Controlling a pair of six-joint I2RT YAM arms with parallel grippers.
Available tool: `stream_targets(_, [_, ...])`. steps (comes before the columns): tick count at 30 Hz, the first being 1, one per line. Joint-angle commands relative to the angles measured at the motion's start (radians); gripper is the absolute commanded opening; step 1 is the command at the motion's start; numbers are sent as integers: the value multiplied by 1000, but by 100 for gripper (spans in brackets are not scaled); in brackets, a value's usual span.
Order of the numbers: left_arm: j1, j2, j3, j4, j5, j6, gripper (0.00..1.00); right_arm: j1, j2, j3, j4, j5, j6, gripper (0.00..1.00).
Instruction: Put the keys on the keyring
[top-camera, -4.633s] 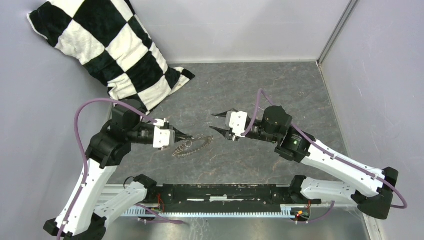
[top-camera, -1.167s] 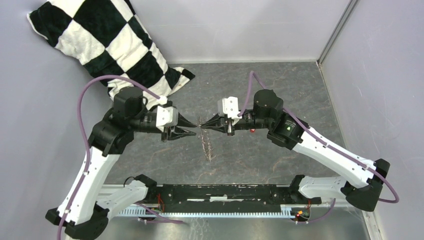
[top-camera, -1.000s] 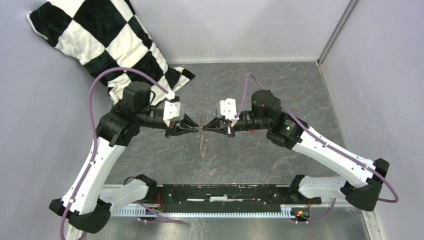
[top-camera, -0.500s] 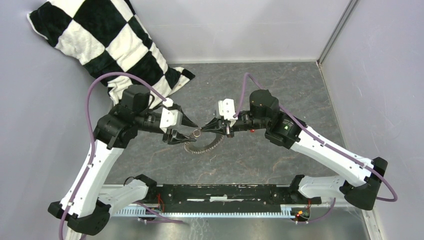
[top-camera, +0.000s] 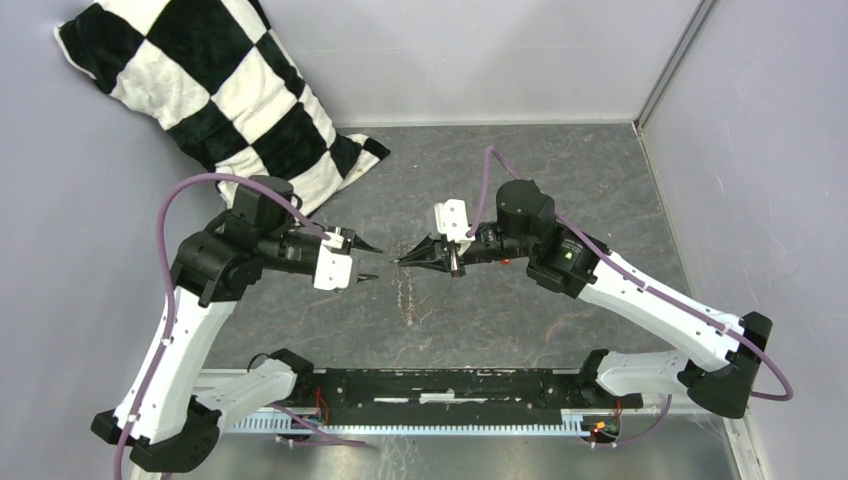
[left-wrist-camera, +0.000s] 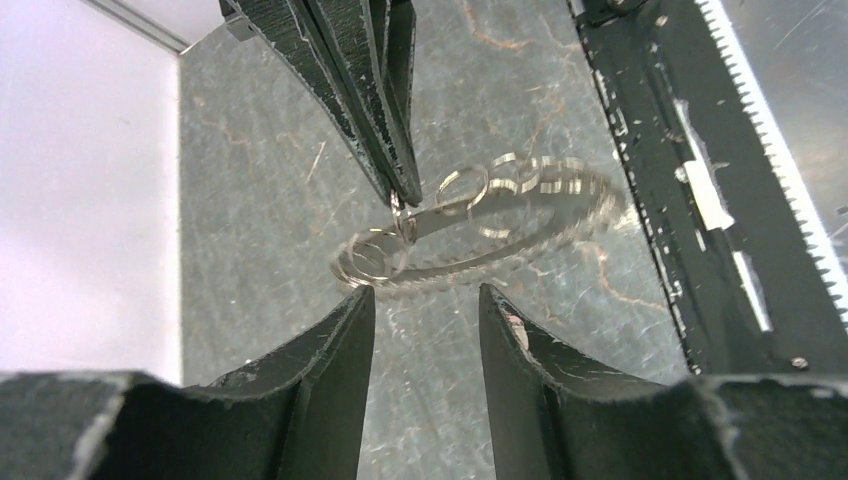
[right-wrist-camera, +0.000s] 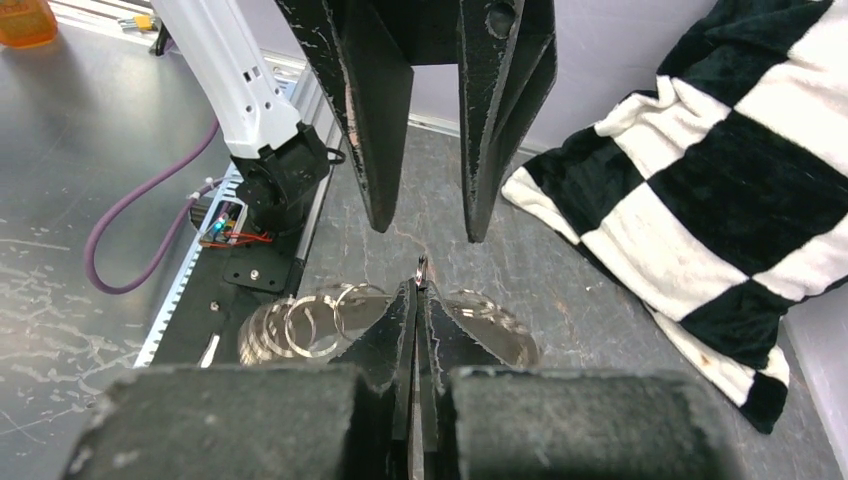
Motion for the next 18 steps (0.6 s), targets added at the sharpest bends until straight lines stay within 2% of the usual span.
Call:
stream_targets(1, [-2, -2, 59, -44, -37, 115, 49, 5, -6, 23, 104, -31, 26, 1])
stream_targets(6, [-3, -1, 24, 69, 38, -36, 45, 5, -4, 18, 124, -41, 39, 1])
stream_targets(10, [-2, 9, 16, 143, 45, -164, 39, 5, -1, 20, 121, -43, 40, 1])
stream_targets(18, [-4, 16, 30, 147, 71, -227, 32, 5, 15, 23, 128, -49, 42, 1])
